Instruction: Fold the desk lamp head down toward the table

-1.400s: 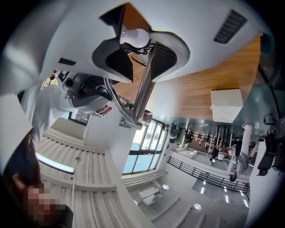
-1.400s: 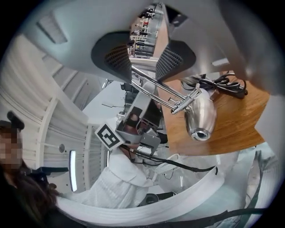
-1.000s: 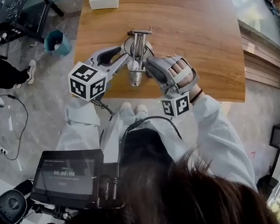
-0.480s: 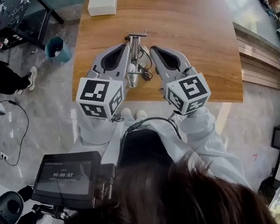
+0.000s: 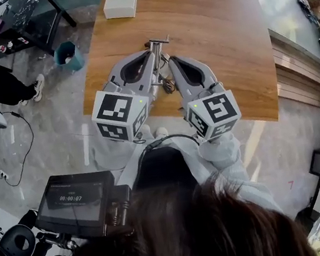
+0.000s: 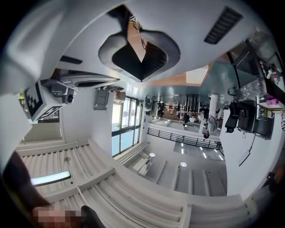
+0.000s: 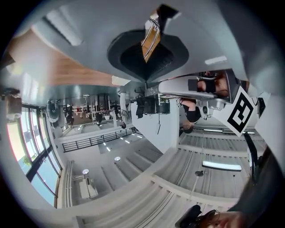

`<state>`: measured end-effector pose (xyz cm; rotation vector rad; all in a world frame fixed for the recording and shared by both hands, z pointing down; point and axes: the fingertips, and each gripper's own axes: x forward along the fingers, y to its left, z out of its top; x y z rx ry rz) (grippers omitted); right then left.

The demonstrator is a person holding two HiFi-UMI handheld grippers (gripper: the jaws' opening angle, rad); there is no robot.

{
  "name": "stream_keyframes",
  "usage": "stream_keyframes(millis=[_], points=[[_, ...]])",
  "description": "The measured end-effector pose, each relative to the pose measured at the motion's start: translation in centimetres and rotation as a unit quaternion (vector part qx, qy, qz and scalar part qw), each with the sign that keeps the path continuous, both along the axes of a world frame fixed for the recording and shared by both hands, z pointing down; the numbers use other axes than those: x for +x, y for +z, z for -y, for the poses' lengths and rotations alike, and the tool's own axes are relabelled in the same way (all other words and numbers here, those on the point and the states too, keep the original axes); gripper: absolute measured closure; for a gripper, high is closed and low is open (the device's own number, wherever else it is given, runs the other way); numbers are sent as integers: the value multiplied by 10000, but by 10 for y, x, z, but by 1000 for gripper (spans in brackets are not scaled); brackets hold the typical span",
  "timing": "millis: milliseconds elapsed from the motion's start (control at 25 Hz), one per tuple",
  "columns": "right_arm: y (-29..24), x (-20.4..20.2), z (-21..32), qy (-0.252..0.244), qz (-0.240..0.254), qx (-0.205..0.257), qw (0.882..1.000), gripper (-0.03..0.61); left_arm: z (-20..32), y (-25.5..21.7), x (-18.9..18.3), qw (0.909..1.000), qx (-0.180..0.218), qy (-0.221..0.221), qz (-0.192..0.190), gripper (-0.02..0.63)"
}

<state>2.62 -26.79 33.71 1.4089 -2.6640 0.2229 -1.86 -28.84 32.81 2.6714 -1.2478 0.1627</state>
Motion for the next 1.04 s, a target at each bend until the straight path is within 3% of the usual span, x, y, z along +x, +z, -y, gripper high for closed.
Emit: stream_keyframes(millis=[1040], points=[[-1,-5,1,5,72,28,10000,580,-3,-7,0,9999,-8,61,-132,611]])
